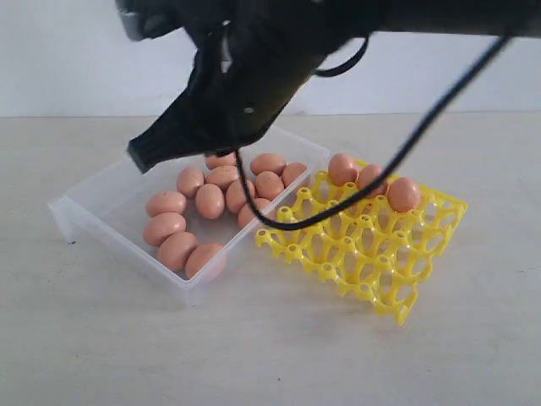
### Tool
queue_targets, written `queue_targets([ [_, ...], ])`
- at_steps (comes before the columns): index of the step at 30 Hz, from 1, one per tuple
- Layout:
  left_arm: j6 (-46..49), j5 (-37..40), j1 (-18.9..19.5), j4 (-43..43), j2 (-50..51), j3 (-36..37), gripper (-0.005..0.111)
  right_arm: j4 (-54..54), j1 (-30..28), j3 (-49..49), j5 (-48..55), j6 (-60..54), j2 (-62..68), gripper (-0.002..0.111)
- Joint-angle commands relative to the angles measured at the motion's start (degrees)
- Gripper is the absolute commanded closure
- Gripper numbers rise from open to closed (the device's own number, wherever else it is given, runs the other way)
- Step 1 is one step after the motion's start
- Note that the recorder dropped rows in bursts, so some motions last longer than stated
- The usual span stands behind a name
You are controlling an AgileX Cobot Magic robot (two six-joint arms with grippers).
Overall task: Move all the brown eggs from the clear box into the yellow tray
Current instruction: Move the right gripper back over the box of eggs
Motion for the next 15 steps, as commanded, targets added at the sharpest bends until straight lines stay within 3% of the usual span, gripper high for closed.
queue_targets([
  [1,-0.5,-0.5,0.0,-0.2,-0.1,0.2,0.111,8.7,-0.6,-10.6,11.1,-5.3,12.9,0.108],
  [5,-0.5,-0.5,0.0,-0.2,-0.1,0.2,0.111,11.7,-0.7,-18.2,10.9,-6.1,20.9,0.103],
  [11,-0.5,-0.4,0.0,-0.2,-0.1,0.2,0.111,15.0,-3.5,-24.0,5.0,1.9,24.4,0.053],
  [15,-0.5,-0.4,0.0,-0.2,-0.1,0.2,0.111,15.0,-5.2,-24.4,5.1,12.4,26.3,0.05],
])
